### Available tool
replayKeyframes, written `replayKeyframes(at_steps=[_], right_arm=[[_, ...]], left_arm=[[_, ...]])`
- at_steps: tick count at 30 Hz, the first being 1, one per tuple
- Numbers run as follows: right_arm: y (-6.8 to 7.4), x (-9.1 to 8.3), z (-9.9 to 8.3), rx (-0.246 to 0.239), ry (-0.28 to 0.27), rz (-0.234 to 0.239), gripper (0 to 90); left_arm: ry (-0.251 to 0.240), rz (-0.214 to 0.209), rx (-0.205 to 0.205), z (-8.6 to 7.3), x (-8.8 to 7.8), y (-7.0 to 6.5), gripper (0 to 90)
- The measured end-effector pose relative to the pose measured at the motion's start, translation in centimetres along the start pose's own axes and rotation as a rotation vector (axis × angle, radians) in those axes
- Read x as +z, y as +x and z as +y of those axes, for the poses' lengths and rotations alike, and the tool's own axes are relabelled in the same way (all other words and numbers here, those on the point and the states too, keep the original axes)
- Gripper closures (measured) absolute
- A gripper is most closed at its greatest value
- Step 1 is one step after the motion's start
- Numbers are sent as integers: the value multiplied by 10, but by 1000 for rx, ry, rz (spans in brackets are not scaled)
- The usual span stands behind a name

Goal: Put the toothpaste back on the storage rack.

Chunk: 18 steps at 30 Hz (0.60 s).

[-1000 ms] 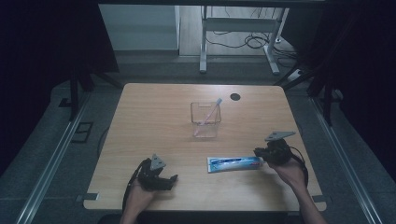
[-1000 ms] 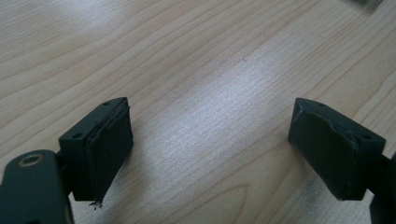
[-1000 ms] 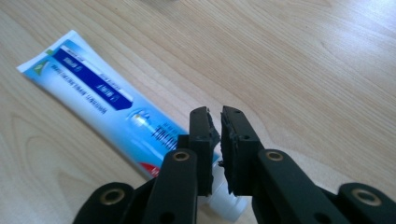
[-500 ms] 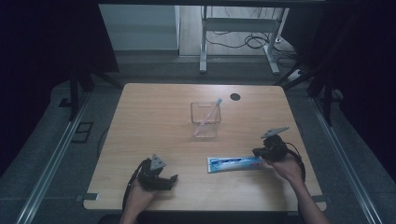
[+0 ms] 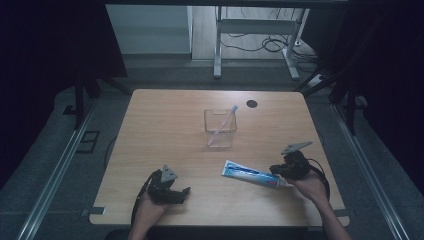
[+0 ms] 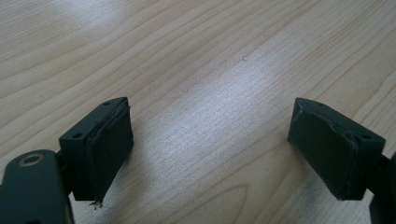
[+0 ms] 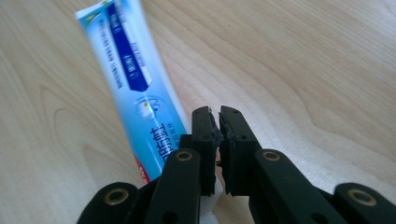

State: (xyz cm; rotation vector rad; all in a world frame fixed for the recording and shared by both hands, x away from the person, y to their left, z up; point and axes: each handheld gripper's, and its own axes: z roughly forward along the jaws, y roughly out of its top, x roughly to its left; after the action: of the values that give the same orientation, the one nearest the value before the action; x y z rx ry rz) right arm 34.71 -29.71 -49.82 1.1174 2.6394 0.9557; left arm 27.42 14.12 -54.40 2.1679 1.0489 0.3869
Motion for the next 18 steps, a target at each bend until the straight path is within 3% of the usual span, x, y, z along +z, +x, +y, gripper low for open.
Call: replayKeyframes(at_steps=[9,18], right_arm=[[11,-7,-12,1,-2,22,794],[15,-14,-15,1,8,1,743]], left_arm=[[1,0,2,0,0,0,140],[0,0,0,0,0,0,141]])
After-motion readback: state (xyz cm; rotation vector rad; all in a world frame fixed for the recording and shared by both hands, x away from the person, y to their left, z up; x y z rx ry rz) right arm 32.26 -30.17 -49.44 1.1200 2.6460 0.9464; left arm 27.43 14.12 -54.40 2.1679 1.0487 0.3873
